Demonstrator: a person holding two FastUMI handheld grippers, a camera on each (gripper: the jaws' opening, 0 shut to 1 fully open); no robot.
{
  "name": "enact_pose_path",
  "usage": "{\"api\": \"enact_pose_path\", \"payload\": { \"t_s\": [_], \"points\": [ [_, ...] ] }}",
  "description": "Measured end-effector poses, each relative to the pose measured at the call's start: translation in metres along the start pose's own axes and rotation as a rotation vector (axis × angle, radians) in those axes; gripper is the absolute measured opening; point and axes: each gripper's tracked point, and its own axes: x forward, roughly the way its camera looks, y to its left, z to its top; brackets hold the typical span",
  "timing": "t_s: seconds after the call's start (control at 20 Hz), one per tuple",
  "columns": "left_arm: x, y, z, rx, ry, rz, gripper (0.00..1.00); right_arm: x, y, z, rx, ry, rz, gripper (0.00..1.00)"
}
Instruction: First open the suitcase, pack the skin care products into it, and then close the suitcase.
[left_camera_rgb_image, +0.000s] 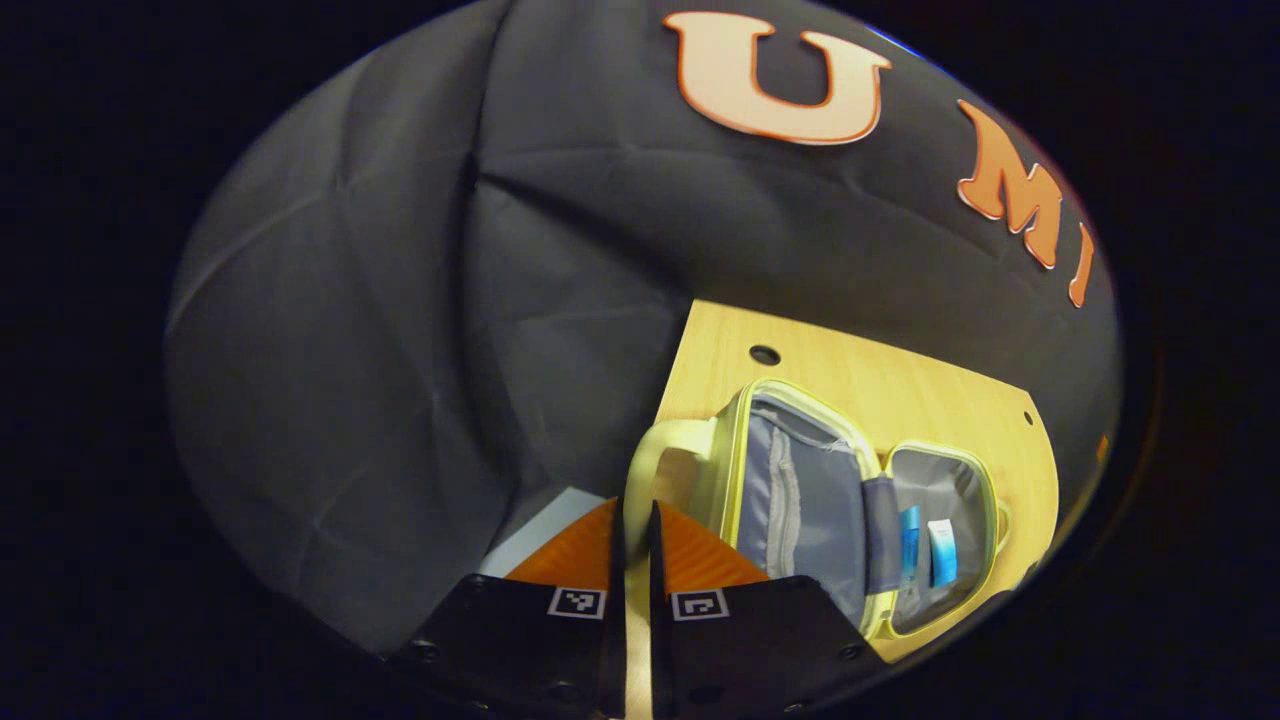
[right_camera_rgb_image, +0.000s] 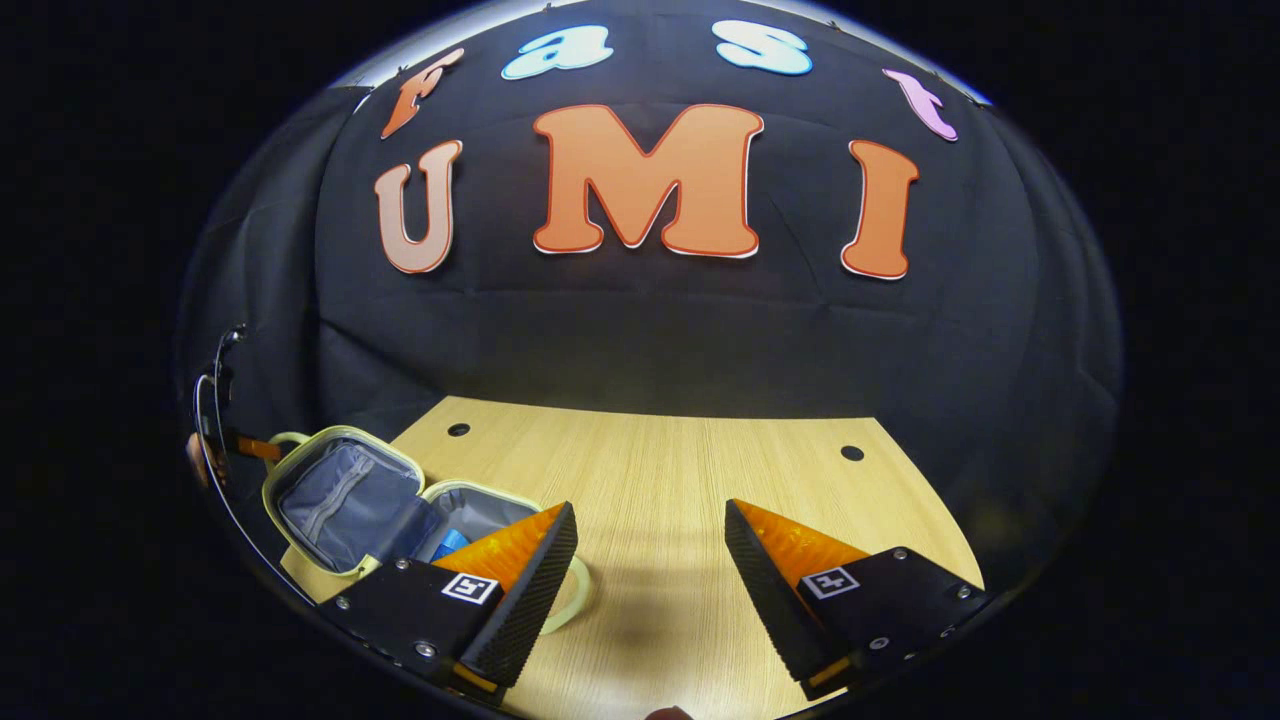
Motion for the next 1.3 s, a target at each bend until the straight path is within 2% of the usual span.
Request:
{"api": "enact_pose_path", "payload": {
  "t_s": [0.3, 0.6, 1.0, 1.3],
  "points": [
    [-0.062, -0.056, 0.047, 0.001, -0.113, -0.051, 0.09, 0.0, -0.015, 0.004, -0.049, -0.04, 0.056, 0.94],
    [-0.119, -0.142, 0.075, 0.052, -0.189, -0.133, 0.09, -0.006, -0.035, 0.0, -0.053, -0.057, 0.1, 0.95],
    [-0.161, -0.26, 0.066, 0.125, -0.214, -0.258, 0.09, -0.015, -0.071, -0.004, -0.028, -0.068, 0.122, 0.95],
    [-0.167, -0.339, 0.042, 0.113, -0.197, -0.356, 0.1, -0.023, -0.095, -0.01, -0.013, -0.068, 0.123, 0.95]
  ]
}}
